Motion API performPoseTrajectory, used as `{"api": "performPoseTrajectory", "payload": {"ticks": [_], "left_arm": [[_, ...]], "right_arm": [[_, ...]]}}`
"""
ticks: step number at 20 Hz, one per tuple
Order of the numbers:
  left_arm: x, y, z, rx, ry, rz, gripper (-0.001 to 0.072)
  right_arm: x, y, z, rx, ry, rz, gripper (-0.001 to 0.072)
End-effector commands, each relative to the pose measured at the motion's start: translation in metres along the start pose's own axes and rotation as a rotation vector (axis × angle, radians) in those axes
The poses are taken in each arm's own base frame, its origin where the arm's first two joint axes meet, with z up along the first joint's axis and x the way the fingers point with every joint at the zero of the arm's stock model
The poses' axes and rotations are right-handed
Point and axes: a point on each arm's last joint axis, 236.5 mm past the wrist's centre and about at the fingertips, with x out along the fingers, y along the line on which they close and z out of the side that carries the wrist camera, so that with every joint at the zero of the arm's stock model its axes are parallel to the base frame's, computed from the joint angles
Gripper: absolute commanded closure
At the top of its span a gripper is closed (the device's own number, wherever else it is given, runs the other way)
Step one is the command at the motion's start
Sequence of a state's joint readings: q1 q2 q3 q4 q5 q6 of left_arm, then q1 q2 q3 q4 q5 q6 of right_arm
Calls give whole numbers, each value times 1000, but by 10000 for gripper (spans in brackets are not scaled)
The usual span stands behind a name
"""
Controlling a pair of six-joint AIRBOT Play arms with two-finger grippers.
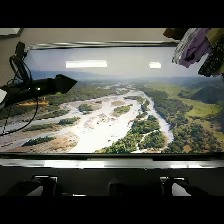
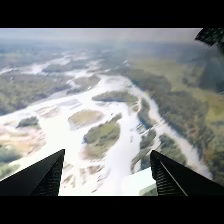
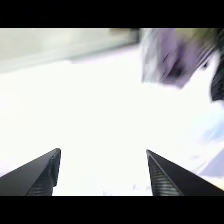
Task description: Fold the clothes and pants, and hang the long-sleeved shirts on hangers.
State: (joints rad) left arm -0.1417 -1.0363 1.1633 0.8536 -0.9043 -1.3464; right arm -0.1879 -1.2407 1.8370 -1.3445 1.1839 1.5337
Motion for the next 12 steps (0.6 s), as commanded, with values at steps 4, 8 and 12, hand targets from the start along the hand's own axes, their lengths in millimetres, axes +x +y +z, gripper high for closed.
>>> {"api": "performPoseTrajectory", "payload": {"ticks": [4, 8, 12], "left_arm": [[-60, 92, -52, 143, 251, 389, 124], [-63, 110, -68, 176, 263, 435, 685], [-60, 127, -77, 192, 266, 477, 684]], "right_arm": [[69, 114, -218, -352, 558, 183, 113], [72, 131, -272, -362, 662, 219, 681], [69, 130, -281, -364, 695, 223, 677]]}}
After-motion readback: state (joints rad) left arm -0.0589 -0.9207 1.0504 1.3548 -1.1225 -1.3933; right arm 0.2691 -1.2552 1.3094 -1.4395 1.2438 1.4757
